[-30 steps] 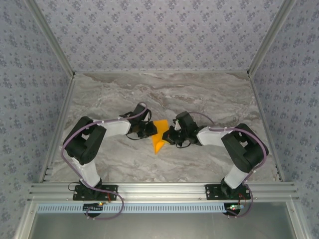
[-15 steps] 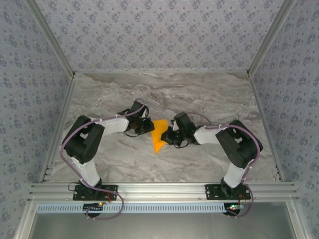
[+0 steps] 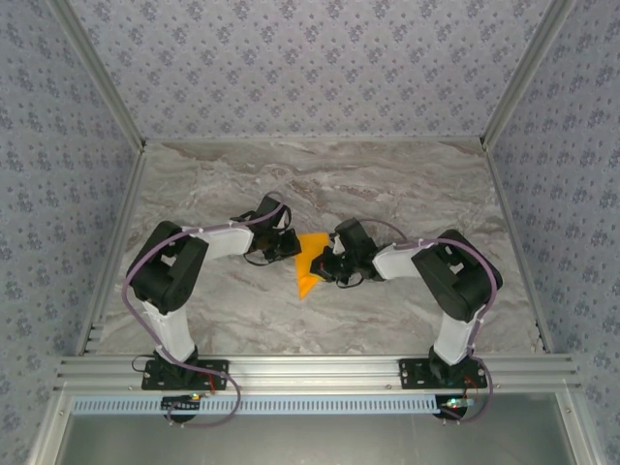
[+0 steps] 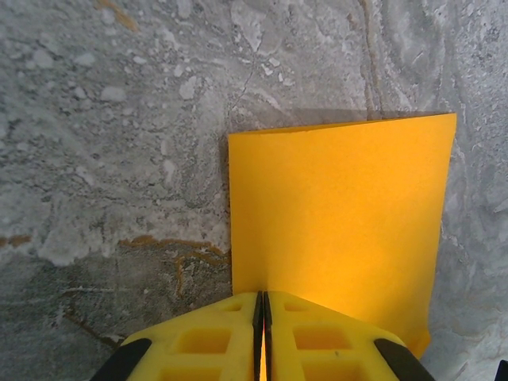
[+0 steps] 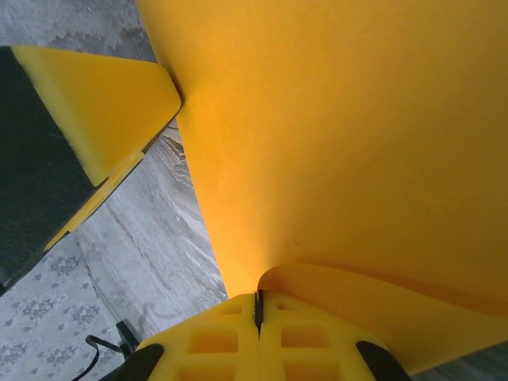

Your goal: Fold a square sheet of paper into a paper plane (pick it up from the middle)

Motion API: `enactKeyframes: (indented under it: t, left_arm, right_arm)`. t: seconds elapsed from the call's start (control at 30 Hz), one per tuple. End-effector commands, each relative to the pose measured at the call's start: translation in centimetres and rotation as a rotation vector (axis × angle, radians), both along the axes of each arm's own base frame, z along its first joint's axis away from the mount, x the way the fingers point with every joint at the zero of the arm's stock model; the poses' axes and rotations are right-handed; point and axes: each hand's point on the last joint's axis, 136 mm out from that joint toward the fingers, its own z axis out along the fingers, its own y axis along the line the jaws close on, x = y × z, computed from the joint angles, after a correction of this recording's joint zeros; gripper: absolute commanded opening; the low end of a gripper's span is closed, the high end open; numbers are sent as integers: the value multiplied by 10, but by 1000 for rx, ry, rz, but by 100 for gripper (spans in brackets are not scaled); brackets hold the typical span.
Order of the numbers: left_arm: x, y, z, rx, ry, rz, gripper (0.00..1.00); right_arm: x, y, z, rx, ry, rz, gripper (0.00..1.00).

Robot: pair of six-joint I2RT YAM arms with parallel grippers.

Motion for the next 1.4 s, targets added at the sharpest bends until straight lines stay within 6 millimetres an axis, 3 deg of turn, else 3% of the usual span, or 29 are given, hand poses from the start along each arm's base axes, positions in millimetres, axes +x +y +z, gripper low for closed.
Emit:
enactKeyframes:
  t: [0.0, 1.0, 1.2, 1.37]
  left_arm:
    - [-3, 2, -6, 25, 22, -16, 13]
    - [-5, 2, -6, 20, 25, -19, 13]
    - [-3, 0, 8, 1, 5, -19, 14]
    - [-3, 6, 32, -14, -45, 16, 19]
  right_arm:
    - [6, 7, 3, 9, -40, 23, 0]
    - [1, 7, -10, -19, -13, 70, 0]
    - [0, 6, -16, -33, -4, 70, 0]
    - [-1, 3, -22, -54, 7, 69, 1]
